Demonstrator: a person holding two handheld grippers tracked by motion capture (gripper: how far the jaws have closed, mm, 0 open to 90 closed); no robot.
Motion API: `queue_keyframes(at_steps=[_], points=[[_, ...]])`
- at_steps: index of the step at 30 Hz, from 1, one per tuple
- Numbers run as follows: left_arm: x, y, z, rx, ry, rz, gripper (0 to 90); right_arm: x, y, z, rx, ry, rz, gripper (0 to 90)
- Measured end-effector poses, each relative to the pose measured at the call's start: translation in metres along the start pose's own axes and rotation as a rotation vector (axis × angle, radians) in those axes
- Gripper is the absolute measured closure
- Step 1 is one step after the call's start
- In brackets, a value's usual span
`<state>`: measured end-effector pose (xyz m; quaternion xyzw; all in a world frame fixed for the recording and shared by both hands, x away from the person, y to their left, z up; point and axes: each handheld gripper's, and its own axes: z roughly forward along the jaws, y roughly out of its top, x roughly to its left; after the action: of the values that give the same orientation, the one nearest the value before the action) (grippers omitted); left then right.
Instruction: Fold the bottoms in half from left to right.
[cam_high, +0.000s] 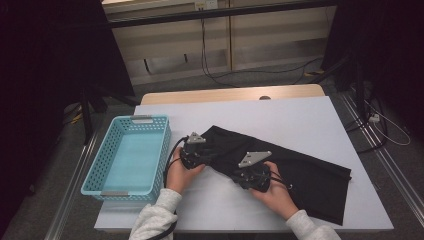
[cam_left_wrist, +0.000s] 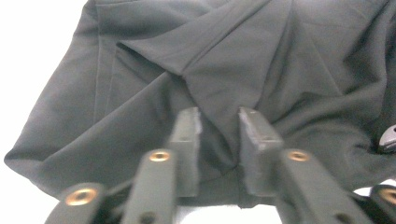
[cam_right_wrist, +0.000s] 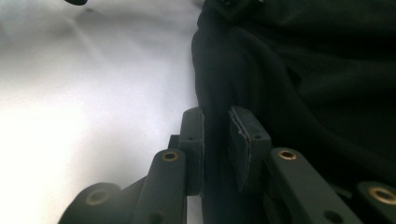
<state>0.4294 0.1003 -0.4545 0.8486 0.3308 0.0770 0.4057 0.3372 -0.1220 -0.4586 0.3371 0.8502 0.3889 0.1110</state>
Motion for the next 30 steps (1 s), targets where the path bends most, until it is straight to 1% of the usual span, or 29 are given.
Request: queue_keyframes(at_steps=[1, 2, 3, 4, 5, 6, 7, 8, 10, 11, 12, 13, 14, 15, 16, 17, 18, 19, 20, 21, 22, 23, 24, 25, 27, 29, 30], points=[[-0.001, 0.002, 0.0, 0.017, -0.016, -0.021, 79.8, 0.0, 0.0, 0.0, 0.0, 0.001, 0.003, 76.4], [-0.001, 0.005, -0.002, 0.011, -0.017, -0.028, 83.7, 0.0, -0.001, 0.0, 0.0, 0.001, 0.003, 77.0], [-0.001, 0.008, -0.004, 0.011, -0.014, -0.022, 87.6, 0.0, -0.001, -0.001, 0.0, 0.0, 0.003, 77.4], [-0.001, 0.011, -0.005, 0.006, -0.018, -0.028, 87.8, 0.0, -0.001, -0.001, 0.0, 0.0, 0.004, 78.1], [-0.001, 0.011, -0.005, 0.006, -0.018, -0.028, 88.0, 0.0, -0.001, -0.001, 0.0, 0.0, 0.004, 78.1], [0.003, 0.018, -0.008, -0.009, -0.024, -0.048, 88.2, 0.0, -0.001, -0.001, 0.002, -0.001, 0.003, 79.9], [0.006, 0.022, -0.01, -0.001, -0.025, -0.048, 88.5, 0.0, -0.001, -0.001, 0.004, 0.0, 0.003, 80.9], [0.007, 0.024, -0.009, -0.012, -0.022, -0.059, 88.5, 0.0, -0.001, -0.001, 0.004, 0.001, 0.003, 81.5], [0.013, 0.03, -0.01, -0.015, -0.02, -0.072, 88.5, 0.0, -0.001, -0.001, 0.005, 0.003, 0.003, 82.7], [0.016, 0.032, -0.011, -0.015, -0.02, -0.073, 88.5, 0.0, 0.0, -0.001, 0.007, 0.001, 0.0, 83.2], [0.016, 0.032, -0.011, -0.015, -0.02, -0.073, 88.5, 0.0, 0.0, -0.001, 0.007, 0.001, 0.0, 83.2], [0.021, 0.037, -0.012, -0.023, -0.014, -0.085, 88.4, 0.0, 0.0, -0.002, 0.012, 0.003, -0.007, 84.3], [0.021, 0.037, -0.012, -0.023, -0.014, -0.085, 88.4, 0.0, 0.0, -0.002, 0.014, 0.004, -0.008, 84.8], [0.024, 0.041, -0.012, -0.042, -0.005, -0.108, 88.4, 0.0, 0.001, -0.002, 0.016, 0.008, -0.008, 85.1], [0.024, 0.041, -0.012, -0.042, -0.005, -0.108, 88.4, 0.0, 0.001, -0.002, 0.016, 0.008, -0.008, 85.1], [0.03, 0.045, -0.012, -0.055, -0.009, -0.122, 88.4, 0.001, 0.001, -0.003, 0.025, 0.017, -0.014, 85.7], [0.032, 0.046, -0.011, -0.057, 0.004, -0.121, 88.3, 0.001, 0.002, -0.004, 0.034, 0.025, -0.019, 85.9], [0.034, 0.048, -0.01, -0.068, 0.016, -0.127, 88.3, 0.002, 0.002, -0.005, 0.038, 0.033, -0.019, 86.0], [0.034, 0.048, -0.01, -0.068, 0.016, -0.127, 88.0, 0.002, 0.002, -0.005, 0.038, 0.033, -0.019, 86.0], [0.038, 0.049, -0.01, -0.085, 0.046, -0.112, 86.7, 0.003, 0.002, -0.006, 0.047, 0.047, -0.024, 86.0], [0.038, 0.049, -0.01, -0.085, 0.046, -0.112, 83.0, 0.003, 0.002, -0.006, 0.047, 0.047, -0.024, 86.0], [0.039, 0.047, -0.01, -0.088, 0.088, -0.097, 73.5, 0.003, 0.001, -0.007, 0.048, 0.053, -0.027, 86.0], [0.039, 0.047, -0.01, -0.088, 0.088, -0.097, 62.5, 0.003, 0.001, -0.007, 0.048, 0.053, -0.027, 86.0], [0.037, 0.044, -0.013, -0.104, 0.109, -0.087, 53.1, 0.002, 0.001, -0.007, 0.048, 0.055, -0.024, 86.0], [0.035, 0.039, -0.017, -0.104, 0.11, -0.084, 51.9, 0.002, 0.001, -0.007, 0.048, 0.055, -0.024, 85.9], [0.031, 0.034, -0.021, -0.106, 0.117, -0.079, 45.5, 0.002, 0.001, -0.008, 0.049, 0.053, -0.028, 85.9], [0.031, 0.034, -0.021, -0.106, 0.117, -0.079, 41.3, 0.002, 0.001, -0.008, 0.049, 0.053, -0.028, 85.9]])
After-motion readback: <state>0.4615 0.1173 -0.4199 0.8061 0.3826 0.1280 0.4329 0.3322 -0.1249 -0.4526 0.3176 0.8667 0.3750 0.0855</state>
